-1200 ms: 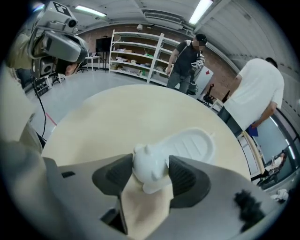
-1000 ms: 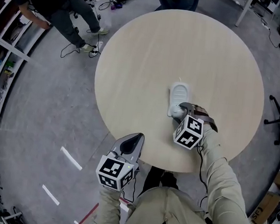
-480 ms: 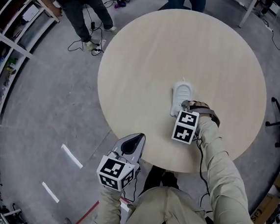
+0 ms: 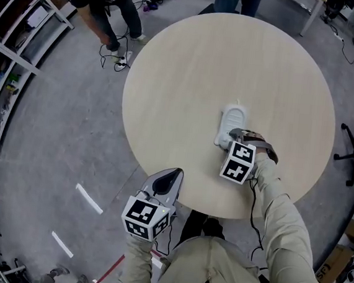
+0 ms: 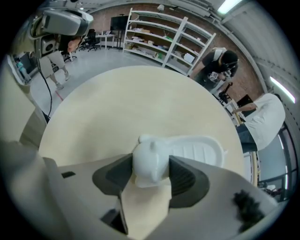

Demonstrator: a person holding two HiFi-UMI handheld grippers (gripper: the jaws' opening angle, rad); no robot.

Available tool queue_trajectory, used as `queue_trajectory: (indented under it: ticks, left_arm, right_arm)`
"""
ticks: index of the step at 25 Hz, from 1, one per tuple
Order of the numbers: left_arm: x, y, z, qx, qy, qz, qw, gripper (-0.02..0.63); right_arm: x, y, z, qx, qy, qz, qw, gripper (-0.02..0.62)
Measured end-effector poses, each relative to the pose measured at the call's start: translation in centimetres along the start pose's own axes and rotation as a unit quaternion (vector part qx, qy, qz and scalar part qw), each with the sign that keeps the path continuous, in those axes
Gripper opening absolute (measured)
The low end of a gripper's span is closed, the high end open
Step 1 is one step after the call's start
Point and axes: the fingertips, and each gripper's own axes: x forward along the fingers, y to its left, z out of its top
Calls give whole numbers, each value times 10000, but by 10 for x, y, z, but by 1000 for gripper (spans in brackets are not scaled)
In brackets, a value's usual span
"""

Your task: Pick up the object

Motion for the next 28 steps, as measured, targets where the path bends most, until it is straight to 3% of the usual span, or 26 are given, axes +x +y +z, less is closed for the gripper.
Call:
queue_trajectory:
  ticks: [6,9,12,15,18,24,28]
  left_arm:
    - [2,0,3,54,32,-84,9999,2]
    - [5,-2,7,115,41,-168,9998,2]
    - [11,-12,12,206,30,-255,9995,2]
    - [18,-23,14,325,8,-334,9989,2]
    - [20,-34,19,429,-38,-400,9983,2]
    - [23,-72,30,743,-134,-604,9953,2]
    - [20,-98,37,923,-213,-709,9930,2]
  right_arm:
    - [-20,-5,-2,900,-575,-170,9941,241]
    - [-37,-14,1,1553,-1033,-269,9821,242]
    - [-61,-27,-2,2524,-1746,-365,9511,241]
    - [-87,-34,-8,3431,-2515,-489,9037,241]
    - [-119,-32,-11,3900,-3186,-544,8622,241]
    - [-181,-10,-24,3945,-3905,-1029,8254,241]
    - [-211,9,-37,3981,-4100,-1216,8115,241]
